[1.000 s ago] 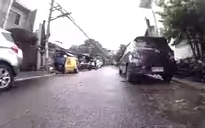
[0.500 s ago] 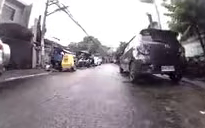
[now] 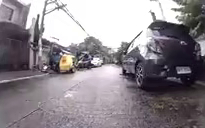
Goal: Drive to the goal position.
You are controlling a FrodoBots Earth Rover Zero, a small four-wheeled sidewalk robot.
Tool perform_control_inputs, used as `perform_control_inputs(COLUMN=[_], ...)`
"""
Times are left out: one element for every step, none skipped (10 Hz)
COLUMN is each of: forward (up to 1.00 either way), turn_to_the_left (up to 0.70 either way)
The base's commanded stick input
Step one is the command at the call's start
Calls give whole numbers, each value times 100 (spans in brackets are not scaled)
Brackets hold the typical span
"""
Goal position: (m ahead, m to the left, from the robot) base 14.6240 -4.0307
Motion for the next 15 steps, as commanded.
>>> perform_control_inputs(forward=[100, 100, 100, 100, 100, 100, 100, 100, 100, 100, 100, 100, 100, 100, 100], turn_to_the_left=[25, 0, 0, 0, 0, 0, 0, 0, 0, -11, -22, 0, 0, 0, 0])
